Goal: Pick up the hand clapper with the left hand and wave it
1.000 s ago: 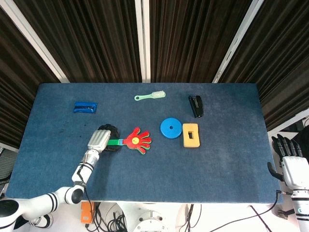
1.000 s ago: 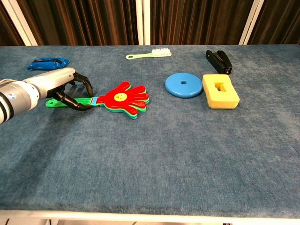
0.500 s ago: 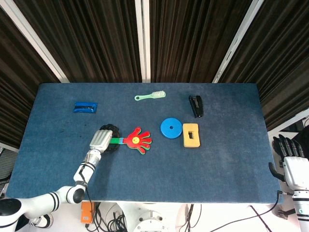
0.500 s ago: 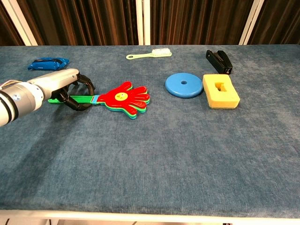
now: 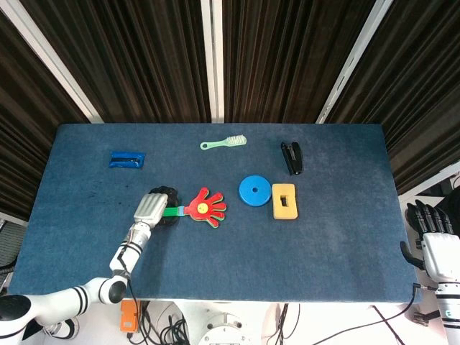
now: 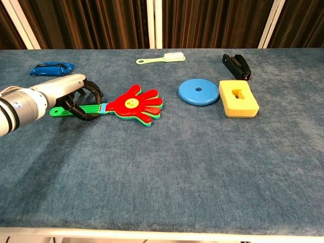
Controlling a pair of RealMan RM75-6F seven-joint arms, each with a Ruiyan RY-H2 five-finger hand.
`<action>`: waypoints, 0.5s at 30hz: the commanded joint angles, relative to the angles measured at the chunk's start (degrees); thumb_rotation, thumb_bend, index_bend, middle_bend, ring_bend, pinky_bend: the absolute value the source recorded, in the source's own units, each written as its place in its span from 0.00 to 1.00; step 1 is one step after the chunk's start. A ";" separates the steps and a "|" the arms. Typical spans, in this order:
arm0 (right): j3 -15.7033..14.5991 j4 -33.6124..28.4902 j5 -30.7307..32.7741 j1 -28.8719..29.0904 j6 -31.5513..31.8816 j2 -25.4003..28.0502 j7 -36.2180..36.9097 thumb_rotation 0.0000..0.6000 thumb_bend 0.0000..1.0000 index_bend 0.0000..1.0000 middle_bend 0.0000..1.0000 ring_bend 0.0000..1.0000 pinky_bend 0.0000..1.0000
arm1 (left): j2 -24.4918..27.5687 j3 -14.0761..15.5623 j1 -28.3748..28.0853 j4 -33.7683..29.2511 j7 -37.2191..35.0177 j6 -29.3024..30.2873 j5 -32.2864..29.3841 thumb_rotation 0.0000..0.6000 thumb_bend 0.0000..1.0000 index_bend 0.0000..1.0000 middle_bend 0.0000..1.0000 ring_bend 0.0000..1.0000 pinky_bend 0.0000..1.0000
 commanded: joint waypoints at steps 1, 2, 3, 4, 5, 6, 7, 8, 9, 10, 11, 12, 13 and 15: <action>0.00 0.00 -0.04 0.00 0.03 0.01 0.05 1.00 0.31 0.00 0.00 0.00 0.00 | -0.48 -0.78 0.63 -0.28 0.65 3.22 0.08 1.00 0.27 0.55 0.38 0.26 0.36; 0.00 0.00 -0.06 -0.01 0.05 0.03 0.09 1.00 0.31 0.00 0.00 0.00 0.00 | -0.51 -1.06 0.85 -0.36 0.24 4.12 0.41 1.00 0.27 0.55 0.40 0.30 0.38; 0.00 0.03 -0.04 -0.02 0.04 0.03 0.12 1.00 0.31 0.00 0.00 0.00 0.00 | -0.51 -1.39 1.11 -0.44 -0.47 5.03 0.85 1.00 0.27 0.54 0.43 0.33 0.41; 0.01 0.07 0.00 -0.02 -0.01 0.03 0.15 1.00 0.31 0.00 0.00 0.00 0.00 | -0.56 -1.93 1.50 -0.48 -1.81 6.35 1.56 1.00 0.27 0.54 0.45 0.36 0.44; 0.01 0.10 0.04 -0.01 -0.06 0.01 0.17 1.00 0.31 0.00 0.00 0.00 0.00 | -0.59 -2.28 1.78 -0.41 -2.83 7.30 2.17 1.00 0.27 0.54 0.46 0.37 0.46; 0.02 0.14 0.08 0.01 -0.11 -0.01 0.17 1.00 0.31 0.00 0.00 0.00 0.00 | -0.59 -2.58 2.03 -0.32 -3.82 8.20 2.80 1.00 0.27 0.54 0.47 0.38 0.49; 0.01 0.17 0.08 0.03 -0.18 -0.03 0.17 1.00 0.31 0.00 0.00 0.00 0.00 | -0.61 -2.96 2.35 -0.21 -5.11 9.33 3.60 1.00 0.28 0.54 0.49 0.40 0.53; 0.00 0.18 0.05 0.05 -0.20 -0.05 0.14 1.00 0.31 0.00 0.00 0.00 0.00 | -0.68 -3.22 2.58 -0.10 -5.95 10.10 4.06 1.00 0.28 0.54 0.50 0.41 0.54; 0.00 0.16 0.00 0.07 -0.19 -0.06 0.11 1.00 0.31 0.00 0.00 0.00 0.00 | -0.72 -3.45 2.78 0.00 -6.74 10.77 4.49 1.00 0.28 0.54 0.51 0.42 0.57; 0.00 0.10 -0.06 0.07 -0.12 -0.06 0.07 1.00 0.31 0.00 0.00 0.00 0.00 | -0.78 -3.75 3.03 0.13 -7.79 11.60 5.04 1.00 0.28 0.54 0.53 0.45 0.60; 0.01 0.05 -0.09 0.06 -0.06 -0.05 0.02 1.00 0.31 0.00 0.00 0.00 0.00 | -0.84 -3.96 3.21 0.23 -8.59 12.20 5.43 1.00 0.28 0.54 0.53 0.46 0.62; 0.02 -0.01 -0.12 0.06 -0.02 -0.03 -0.02 1.00 0.31 0.00 0.00 0.00 0.00 | -0.90 -4.17 3.39 0.31 -9.44 12.76 5.84 1.00 0.28 0.54 0.54 0.48 0.65; 0.02 -0.09 -0.11 0.06 -0.02 -0.01 -0.09 1.00 0.31 0.00 0.00 0.00 0.00 | -1.03 -4.49 3.63 0.46 -10.69 13.66 6.43 1.00 0.28 0.54 0.56 0.51 0.67; 0.02 -0.19 -0.09 0.06 -0.03 0.02 -0.23 1.00 0.31 0.00 0.00 0.00 0.00 | -1.32 -4.96 3.96 0.76 -12.30 14.85 7.09 1.00 0.28 0.54 0.57 0.54 0.72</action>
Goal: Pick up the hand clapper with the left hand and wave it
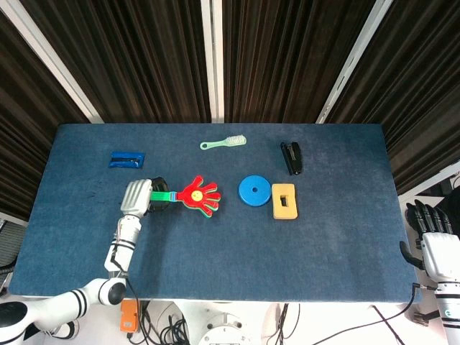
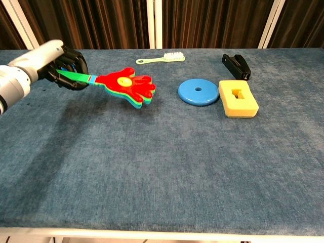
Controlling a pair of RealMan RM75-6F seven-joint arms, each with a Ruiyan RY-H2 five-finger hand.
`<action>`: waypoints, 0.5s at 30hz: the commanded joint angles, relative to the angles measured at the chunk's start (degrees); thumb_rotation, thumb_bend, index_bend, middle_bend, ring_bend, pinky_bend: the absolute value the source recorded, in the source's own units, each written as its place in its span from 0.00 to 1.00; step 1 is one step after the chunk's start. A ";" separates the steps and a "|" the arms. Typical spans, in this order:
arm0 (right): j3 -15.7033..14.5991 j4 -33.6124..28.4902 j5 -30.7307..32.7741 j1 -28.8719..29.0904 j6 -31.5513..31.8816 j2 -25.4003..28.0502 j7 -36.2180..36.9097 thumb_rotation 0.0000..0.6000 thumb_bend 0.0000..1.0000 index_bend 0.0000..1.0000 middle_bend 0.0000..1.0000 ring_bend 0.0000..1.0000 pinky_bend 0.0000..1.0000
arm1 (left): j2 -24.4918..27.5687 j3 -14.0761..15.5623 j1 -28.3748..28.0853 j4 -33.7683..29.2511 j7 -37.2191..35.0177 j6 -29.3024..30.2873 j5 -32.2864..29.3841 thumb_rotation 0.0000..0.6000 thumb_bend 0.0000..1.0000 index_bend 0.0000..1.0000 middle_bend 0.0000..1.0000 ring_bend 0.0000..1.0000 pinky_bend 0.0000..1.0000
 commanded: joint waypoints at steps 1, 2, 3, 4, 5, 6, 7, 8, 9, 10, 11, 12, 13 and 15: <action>-0.02 -0.15 0.00 0.01 -0.04 0.04 -0.17 1.00 0.31 0.00 0.00 0.00 0.00 | -0.50 -1.07 0.86 0.60 -2.89 2.13 1.63 1.00 0.28 0.54 0.58 0.56 0.74; -0.02 -0.21 0.00 0.03 -0.07 0.05 -0.26 1.00 0.31 0.00 0.00 0.00 0.00 | -0.54 -1.19 0.94 0.71 -3.38 2.54 1.95 1.00 0.28 0.54 0.59 0.58 0.77; -0.01 -0.27 0.01 0.05 -0.08 0.05 -0.33 1.00 0.31 0.00 0.00 0.00 0.00 | -0.61 -1.33 1.05 0.82 -3.87 2.99 2.25 1.00 0.28 0.54 0.59 0.60 0.79; 0.01 -0.34 0.03 0.08 -0.13 0.06 -0.42 1.00 0.31 0.00 0.00 0.00 0.00 | -0.69 -1.53 1.18 0.88 -4.65 3.56 2.64 1.00 0.28 0.54 0.59 0.61 0.81; 0.02 -0.40 0.04 0.10 -0.15 0.06 -0.48 1.00 0.31 0.00 0.00 0.00 0.00 | -0.71 -1.75 1.31 0.85 -5.41 4.01 2.92 1.00 0.28 0.54 0.59 0.64 0.84; 0.04 -0.46 0.06 0.12 -0.18 0.07 -0.54 1.00 0.31 0.00 0.00 0.00 0.00 | -0.74 -2.03 1.45 0.73 -6.38 4.56 3.25 1.00 0.28 0.54 0.59 0.68 0.89; 0.05 -0.57 0.08 0.14 -0.22 0.11 -0.62 1.00 0.31 0.00 0.00 0.00 0.00 | -0.81 -2.49 1.70 0.57 -7.90 5.41 3.66 1.00 0.28 0.54 0.59 0.72 0.92; 0.05 -0.65 0.08 0.16 -0.23 0.15 -0.67 1.00 0.31 0.00 0.00 0.00 0.00 | -0.85 -2.86 1.88 0.42 -9.09 6.03 3.94 1.00 0.28 0.54 0.59 0.75 0.95; 0.04 -0.71 0.07 0.16 -0.23 0.17 -0.72 1.00 0.31 0.00 0.00 0.00 0.00 | -0.85 -3.27 2.07 0.22 -10.31 6.58 4.14 1.00 0.28 0.54 0.59 0.78 0.97; 0.03 -0.78 0.06 0.15 -0.22 0.19 -0.76 1.00 0.31 0.00 0.00 0.00 0.00 | -0.74 -3.81 2.33 -0.14 -11.83 7.09 4.23 1.00 0.28 0.54 0.60 0.81 0.99; 0.02 -0.81 0.06 0.14 -0.22 0.21 -0.76 1.00 0.31 0.00 0.00 0.00 0.00 | -0.55 -4.21 2.53 -0.56 -12.91 7.36 4.22 1.00 0.28 0.54 0.60 0.83 0.99; 0.01 -0.82 0.07 0.12 -0.21 0.22 -0.76 1.00 0.31 0.00 0.00 0.00 0.00 | -0.31 -4.60 2.74 -1.01 -13.85 7.61 4.18 1.00 0.28 0.54 0.61 0.85 1.00; -0.02 -0.82 0.09 0.10 -0.24 0.22 -0.75 1.00 0.31 0.00 0.00 0.00 0.00 | 0.04 -5.09 3.00 -1.57 -14.85 7.98 4.13 1.00 0.28 0.54 0.61 0.87 1.00; -0.04 -0.78 0.14 0.09 -0.30 0.22 -0.70 1.00 0.31 0.00 0.00 0.00 0.00 | 0.63 -5.71 3.39 -2.39 -15.87 8.37 3.91 1.00 0.28 0.54 0.62 0.91 1.00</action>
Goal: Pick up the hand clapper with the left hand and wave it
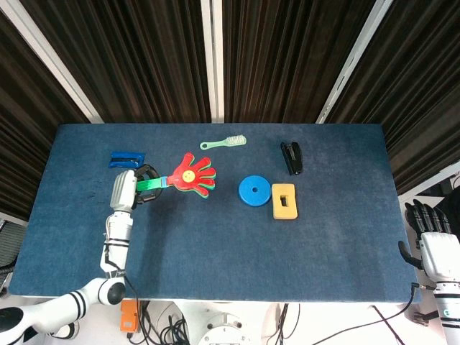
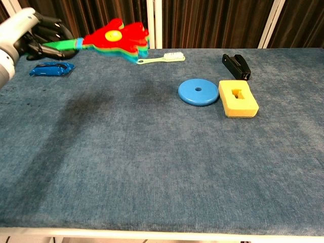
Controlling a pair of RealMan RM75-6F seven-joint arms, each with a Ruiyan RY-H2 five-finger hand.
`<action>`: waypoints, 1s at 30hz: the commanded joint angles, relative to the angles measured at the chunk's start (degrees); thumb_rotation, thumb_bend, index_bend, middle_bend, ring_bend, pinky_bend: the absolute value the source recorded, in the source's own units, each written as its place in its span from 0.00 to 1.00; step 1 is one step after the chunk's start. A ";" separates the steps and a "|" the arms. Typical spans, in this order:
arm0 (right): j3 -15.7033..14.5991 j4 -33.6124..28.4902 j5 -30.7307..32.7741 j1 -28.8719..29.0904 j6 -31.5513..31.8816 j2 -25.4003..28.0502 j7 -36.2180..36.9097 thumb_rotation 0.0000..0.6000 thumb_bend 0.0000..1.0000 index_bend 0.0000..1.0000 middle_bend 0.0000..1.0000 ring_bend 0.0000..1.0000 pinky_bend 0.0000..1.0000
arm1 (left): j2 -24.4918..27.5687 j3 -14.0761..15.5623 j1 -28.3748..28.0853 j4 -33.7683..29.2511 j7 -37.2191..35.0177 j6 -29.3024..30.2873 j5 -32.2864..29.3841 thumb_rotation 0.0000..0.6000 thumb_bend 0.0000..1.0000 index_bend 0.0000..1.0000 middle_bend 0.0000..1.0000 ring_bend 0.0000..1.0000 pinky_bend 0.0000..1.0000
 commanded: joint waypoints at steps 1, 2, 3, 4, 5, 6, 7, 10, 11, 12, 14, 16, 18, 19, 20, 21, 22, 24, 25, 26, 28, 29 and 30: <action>-0.02 0.07 0.07 -0.02 -0.06 -0.02 0.06 1.00 0.31 0.00 0.00 0.00 0.00 | 1.25 -1.63 1.06 -1.99 -2.32 1.24 -0.22 1.00 0.28 0.54 0.63 0.92 1.00; -0.03 0.10 0.09 -0.03 -0.08 -0.02 0.10 1.00 0.31 0.00 0.00 0.00 0.00 | 1.53 -1.88 1.27 -2.47 -2.67 1.41 -0.39 1.00 0.28 0.54 0.63 0.93 1.00; -0.04 0.13 0.09 -0.05 -0.06 -0.03 0.13 1.00 0.31 0.00 0.00 0.00 0.00 | 1.89 -2.22 1.56 -3.16 -3.21 1.64 -0.60 1.00 0.28 0.54 0.64 0.94 1.00; -0.04 0.13 0.07 -0.06 -0.04 -0.04 0.13 1.00 0.31 0.00 0.00 0.00 0.00 | 2.11 -2.52 1.76 -3.67 -3.70 1.87 -0.72 1.00 0.28 0.54 0.65 0.94 1.00; -0.06 0.11 0.04 -0.06 -0.03 -0.04 0.10 1.00 0.31 0.00 0.00 0.00 0.00 | 2.28 -2.81 1.95 -4.12 -4.21 2.14 -0.82 1.00 0.28 0.54 0.66 0.95 1.00; -0.07 0.08 0.01 -0.05 -0.03 -0.04 0.06 1.00 0.31 0.00 0.00 0.00 0.00 | 2.44 -3.06 2.12 -4.53 -4.71 2.33 -0.88 1.00 0.28 0.54 0.67 0.95 1.00; -0.08 0.01 -0.04 -0.04 -0.02 -0.03 -0.02 1.00 0.31 0.00 0.00 0.00 0.00 | 2.72 -3.29 2.32 -5.07 -5.42 2.46 -0.89 1.00 0.28 0.55 0.69 0.95 1.00; -0.10 -0.19 -0.09 0.00 -0.04 -0.01 -0.25 1.00 0.31 0.00 0.00 0.00 0.00 | 3.45 -3.80 2.81 -6.29 -7.41 2.70 -0.75 1.00 0.28 0.55 0.73 0.97 1.00; -0.09 -0.25 -0.06 0.01 -0.07 -0.02 -0.33 1.00 0.31 0.00 0.00 0.00 0.00 | 3.62 -4.02 2.96 -6.58 -8.23 3.01 -0.53 1.00 0.28 0.55 0.74 0.98 1.00; -0.09 -0.33 -0.03 0.02 -0.11 -0.01 -0.43 1.00 0.31 0.00 0.00 0.00 0.00 | 3.79 -4.32 3.17 -6.81 -9.38 3.42 -0.26 1.00 0.28 0.56 0.76 0.99 1.00; -0.08 -0.43 -0.01 0.04 -0.13 -0.01 -0.57 1.00 0.31 0.00 0.00 0.00 0.00 | 4.16 -4.81 3.47 -7.27 -11.14 3.84 0.00 1.00 0.28 0.56 0.82 1.00 1.00; -0.08 -0.52 -0.01 0.06 -0.14 -0.02 -0.72 1.00 0.31 0.00 0.00 0.00 0.00 | 4.91 -4.98 3.80 -7.84 -12.04 3.72 0.00 1.00 0.28 0.57 0.89 1.00 1.00; -0.08 -0.59 -0.02 0.07 -0.14 -0.04 -0.83 1.00 0.31 0.00 0.00 0.00 0.00 | 5.47 -4.96 4.02 -8.11 -11.88 3.84 0.07 1.00 0.28 0.59 0.94 1.00 1.00; -0.08 -0.62 -0.03 0.08 -0.13 -0.06 -0.88 1.00 0.31 0.00 0.00 0.00 0.00 | 5.67 -4.91 4.15 -8.19 -11.66 4.03 0.10 1.00 0.28 0.61 0.95 1.00 1.00; -0.08 -0.64 -0.02 0.07 -0.12 -0.07 -0.90 1.00 0.31 0.00 0.00 0.00 0.00 | 5.82 -4.84 4.23 -8.29 -11.61 4.08 0.14 1.00 0.28 0.62 0.96 1.00 1.00; -0.09 -0.65 -0.03 0.06 -0.09 -0.08 -0.92 1.00 0.31 0.00 0.00 0.00 0.00 | 5.98 -4.78 4.32 -8.41 -11.63 4.09 0.17 1.00 0.28 0.63 0.97 1.00 1.00; -0.09 -0.67 -0.04 0.05 -0.07 -0.09 -0.96 1.00 0.31 0.00 0.00 0.00 0.00 | 6.15 -4.72 4.40 -8.53 -11.63 4.12 0.21 1.00 0.28 0.64 0.98 1.00 1.00; -0.09 -0.70 -0.04 0.02 -0.02 -0.09 -0.99 1.00 0.31 0.00 0.00 0.00 0.00 | 6.38 -4.61 4.52 -8.67 -11.71 4.23 0.39 1.00 0.28 0.67 0.99 1.00 1.00; -0.10 -0.72 -0.05 -0.01 0.04 -0.08 -1.00 1.00 0.31 0.00 0.00 0.00 0.00 | 6.54 -4.46 4.56 -8.74 -11.66 4.24 0.55 1.00 0.28 0.70 1.00 1.00 1.00; -0.09 -0.73 -0.05 -0.03 0.09 -0.07 -0.98 1.00 0.31 0.00 0.00 0.00 0.00 | 6.67 -4.33 4.55 -8.78 -11.54 4.21 0.72 1.00 0.28 0.74 1.00 1.00 1.00; -0.06 -0.75 -0.03 -0.06 0.15 -0.04 -0.97 1.00 0.31 0.00 0.00 0.00 0.00 | 7.09 -4.11 4.49 -8.87 -11.15 4.12 1.09 1.00 0.28 0.83 1.00 1.00 1.00; -0.05 -0.75 -0.01 -0.07 0.16 -0.03 -0.95 1.00 0.31 0.00 0.00 0.00 0.00 | 7.21 -4.08 4.47 -8.90 -10.96 4.23 1.23 1.00 0.27 0.89 1.00 1.00 1.00; -0.05 -0.77 -0.02 -0.09 0.21 -0.01 -0.92 1.00 0.31 0.00 0.00 0.00 0.00 | 7.39 -3.88 4.48 -9.02 -10.87 4.24 1.51 1.00 0.27 0.92 1.00 1.00 1.00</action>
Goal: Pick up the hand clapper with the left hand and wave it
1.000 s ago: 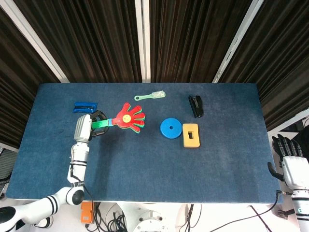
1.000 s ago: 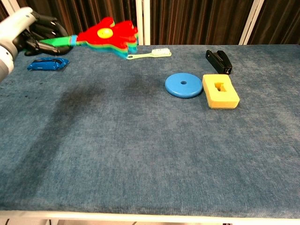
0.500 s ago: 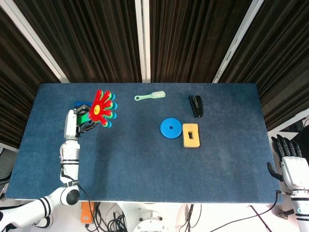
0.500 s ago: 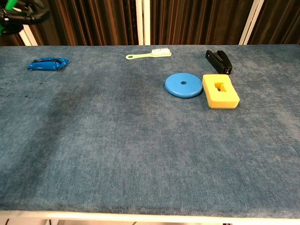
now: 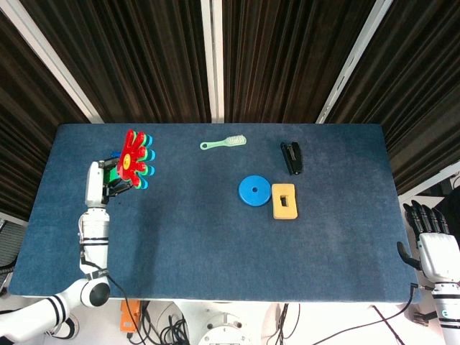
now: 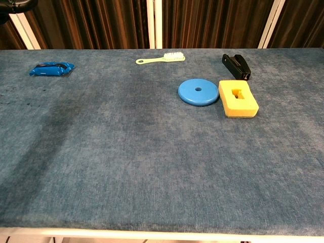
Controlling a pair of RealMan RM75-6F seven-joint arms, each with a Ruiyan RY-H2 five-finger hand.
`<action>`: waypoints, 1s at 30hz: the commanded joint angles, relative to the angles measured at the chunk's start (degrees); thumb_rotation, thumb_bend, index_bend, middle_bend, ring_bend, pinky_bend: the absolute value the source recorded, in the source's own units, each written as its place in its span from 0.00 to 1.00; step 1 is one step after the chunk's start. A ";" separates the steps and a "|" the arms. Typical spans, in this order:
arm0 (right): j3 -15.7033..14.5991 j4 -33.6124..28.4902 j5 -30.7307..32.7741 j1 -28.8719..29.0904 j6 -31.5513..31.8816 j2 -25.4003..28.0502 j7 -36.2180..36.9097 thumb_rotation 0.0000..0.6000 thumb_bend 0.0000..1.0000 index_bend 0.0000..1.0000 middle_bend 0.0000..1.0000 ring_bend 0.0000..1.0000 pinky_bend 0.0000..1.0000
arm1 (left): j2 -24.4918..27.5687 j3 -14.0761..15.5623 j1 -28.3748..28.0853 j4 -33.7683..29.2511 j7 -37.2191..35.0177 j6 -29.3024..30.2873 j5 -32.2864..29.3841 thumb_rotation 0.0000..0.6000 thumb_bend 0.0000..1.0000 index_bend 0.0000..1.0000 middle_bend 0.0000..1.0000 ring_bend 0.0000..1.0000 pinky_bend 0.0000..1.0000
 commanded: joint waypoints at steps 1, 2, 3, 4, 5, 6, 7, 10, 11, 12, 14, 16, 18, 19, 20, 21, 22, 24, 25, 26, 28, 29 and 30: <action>-0.02 0.00 -0.02 -0.04 0.05 0.02 0.05 1.00 0.31 0.00 0.00 0.00 0.00 | 0.49 0.32 -0.01 -0.29 0.18 -0.01 0.48 1.00 0.26 0.94 1.00 1.00 1.00; -0.02 0.03 -0.02 -0.04 0.04 0.01 0.08 1.00 0.31 0.00 0.00 0.00 0.00 | 0.65 0.29 0.02 -0.46 0.16 0.01 0.49 1.00 0.26 0.96 1.00 1.00 1.00; -0.01 0.07 0.01 -0.03 0.01 0.00 0.10 1.00 0.31 0.00 0.00 0.00 0.00 | 0.76 0.24 0.01 -0.59 0.18 0.05 0.49 1.00 0.26 0.97 1.00 1.00 1.00; -0.01 0.12 0.04 -0.04 -0.02 -0.02 0.14 1.00 0.31 0.00 0.00 0.00 0.00 | 0.87 0.26 0.04 -0.79 0.26 0.14 0.52 1.00 0.26 0.98 1.00 1.00 1.00; 0.00 0.15 0.07 -0.03 -0.06 -0.03 0.18 1.00 0.31 0.00 0.00 0.00 0.00 | 0.95 0.29 0.04 -0.86 0.39 0.20 0.58 1.00 0.26 0.99 1.00 1.00 1.00; 0.00 0.17 0.10 -0.03 -0.09 -0.03 0.22 1.00 0.31 0.00 0.00 0.00 0.00 | 1.04 0.36 0.02 -0.87 0.53 0.22 0.67 1.00 0.27 1.00 1.00 1.00 1.00; 0.01 0.21 0.10 -0.04 -0.06 -0.03 0.24 1.00 0.31 0.00 0.00 0.00 0.00 | 1.16 0.47 -0.02 -0.84 0.79 0.20 0.76 1.00 0.28 1.00 1.00 1.00 1.00; 0.03 0.25 0.06 -0.07 0.05 -0.04 0.31 1.00 0.31 0.00 0.00 0.00 0.00 | 1.52 0.93 -0.12 -0.92 1.47 0.11 1.25 1.00 0.34 1.00 1.00 1.00 1.00; 0.03 0.24 0.06 -0.09 0.08 -0.04 0.32 1.00 0.31 0.00 0.00 0.00 0.00 | 1.70 1.16 -0.19 -0.87 1.82 0.00 1.49 1.00 0.38 1.00 1.00 1.00 1.00; 0.02 0.24 0.05 -0.10 0.11 -0.03 0.34 1.00 0.31 0.00 0.00 0.00 0.00 | 1.90 1.44 -0.27 -0.77 2.28 -0.03 1.86 1.00 0.41 1.00 1.00 1.00 1.00; 0.02 0.25 0.04 -0.12 0.12 -0.02 0.39 1.00 0.31 0.00 0.00 0.00 0.00 | 2.40 2.27 -0.53 -0.35 4.00 -0.01 3.00 1.00 0.48 1.00 1.00 1.00 1.00; 0.02 0.25 0.03 -0.11 0.11 -0.02 0.41 1.00 0.31 0.00 0.00 0.00 0.00 | 3.10 3.28 -0.90 0.08 6.38 -0.17 4.27 1.00 0.51 1.00 1.00 1.00 1.00; 0.01 0.28 0.02 -0.08 0.05 -0.04 0.40 1.00 0.31 0.00 0.00 0.00 0.00 | 3.72 4.36 -1.27 0.70 9.13 -0.27 5.58 1.00 0.53 1.00 1.00 1.00 1.00; 0.00 0.28 0.00 -0.06 0.02 -0.06 0.37 1.00 0.31 0.00 0.00 0.00 0.00 | 4.16 5.23 -1.56 1.19 11.19 -0.41 6.60 1.00 0.54 1.00 1.00 1.00 1.00; -0.01 0.28 -0.02 -0.05 0.01 -0.07 0.33 1.00 0.31 0.00 0.00 0.00 0.00 | 4.56 6.01 -1.81 1.55 12.87 -0.62 7.48 1.00 0.55 1.00 1.00 1.00 1.00; 0.00 0.27 -0.03 -0.05 0.02 -0.08 0.31 1.00 0.31 0.00 0.00 0.00 0.00 | 5.00 6.88 -2.11 2.01 14.77 -0.86 8.55 1.00 0.55 1.00 1.00 1.00 1.00; 0.01 0.25 -0.01 -0.05 0.03 -0.08 0.28 1.00 0.31 0.00 0.00 0.00 0.00 | 5.73 8.21 -2.55 2.47 17.37 -1.62 9.89 1.00 0.56 1.00 1.00 1.00 1.00; 0.02 0.22 0.01 -0.06 0.04 -0.06 0.26 1.00 0.31 0.00 0.00 0.00 0.00 | 7.01 9.99 -3.18 2.41 21.45 -3.13 11.30 1.00 0.57 1.00 1.00 1.00 1.00; 0.01 0.21 0.02 -0.05 0.00 -0.06 0.24 1.00 0.31 0.00 0.00 0.00 0.00 | 8.07 11.31 -3.74 2.40 24.87 -4.56 12.24 1.00 0.57 1.00 1.00 1.00 1.00; 0.00 0.20 0.02 -0.04 -0.03 -0.06 0.22 1.00 0.31 0.00 0.00 0.00 0.00 | 9.13 12.47 -4.21 2.10 27.62 -6.40 12.57 1.00 0.57 1.00 1.00 1.00 1.00; -0.03 0.18 -0.01 -0.01 -0.09 -0.08 0.15 1.00 0.31 0.00 0.00 0.00 0.00 | 11.67 14.58 -5.42 0.99 34.95 -10.88 12.34 1.00 0.57 1.00 1.00 1.00 1.00; -0.03 0.17 -0.04 0.00 -0.10 -0.09 0.15 1.00 0.31 0.00 0.00 0.00 0.00 | 12.24 15.04 -5.77 0.51 37.88 -12.17 11.78 1.00 0.57 1.00 1.00 1.00 1.00; -0.04 0.16 -0.08 0.01 -0.08 -0.10 0.15 1.00 0.31 0.00 0.00 0.00 0.00 | 12.52 15.20 -5.95 -0.16 40.75 -13.02 10.66 1.00 0.57 1.00 1.00 1.00 1.00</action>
